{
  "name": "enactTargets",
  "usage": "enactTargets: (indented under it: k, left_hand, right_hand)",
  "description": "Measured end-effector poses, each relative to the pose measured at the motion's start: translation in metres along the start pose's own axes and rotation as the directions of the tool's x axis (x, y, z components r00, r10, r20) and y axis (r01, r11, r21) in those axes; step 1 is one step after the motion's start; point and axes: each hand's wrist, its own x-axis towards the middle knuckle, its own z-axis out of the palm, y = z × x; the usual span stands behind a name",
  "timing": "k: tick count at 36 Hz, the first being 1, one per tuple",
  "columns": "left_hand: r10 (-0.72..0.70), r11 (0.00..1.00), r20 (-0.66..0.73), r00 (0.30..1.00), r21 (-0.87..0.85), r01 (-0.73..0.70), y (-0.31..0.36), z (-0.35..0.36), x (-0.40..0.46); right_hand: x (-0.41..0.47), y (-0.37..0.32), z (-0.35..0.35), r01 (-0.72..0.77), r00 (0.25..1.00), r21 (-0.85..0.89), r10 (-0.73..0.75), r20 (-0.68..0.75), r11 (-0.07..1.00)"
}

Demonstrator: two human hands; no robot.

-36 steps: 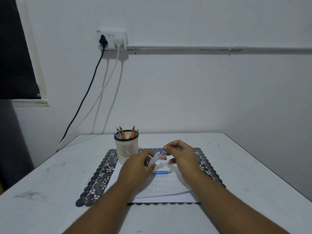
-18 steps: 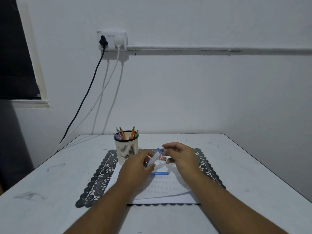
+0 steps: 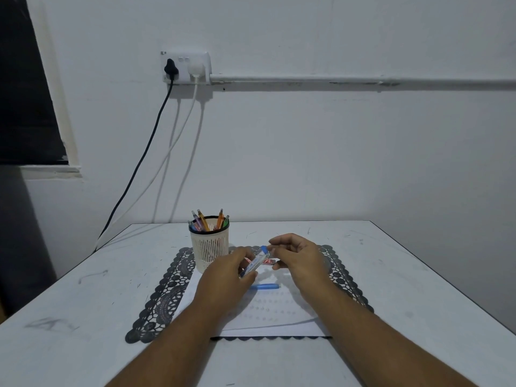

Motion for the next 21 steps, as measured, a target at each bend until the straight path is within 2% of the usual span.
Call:
enactTargets:
  k: [13, 21]
  left_hand:
    - [0.004, 1.000, -0.025, 1.000, 0.013, -0.004, 0.0008, -0.0003, 0.0012]
    - [0.011, 0.999, -0.021, 1.000, 0.031, -0.011, 0.0000, -0.0003, 0.0019]
  right_hand:
    - [0.0014, 0.0009, -0.0006, -0.047, 0.997, -0.053, 0.044, -0.064, 0.997]
    - [0.0010, 0.0006, 0.0016, -0.093, 0.994, -0.042, 0.091, -0.056, 0.995]
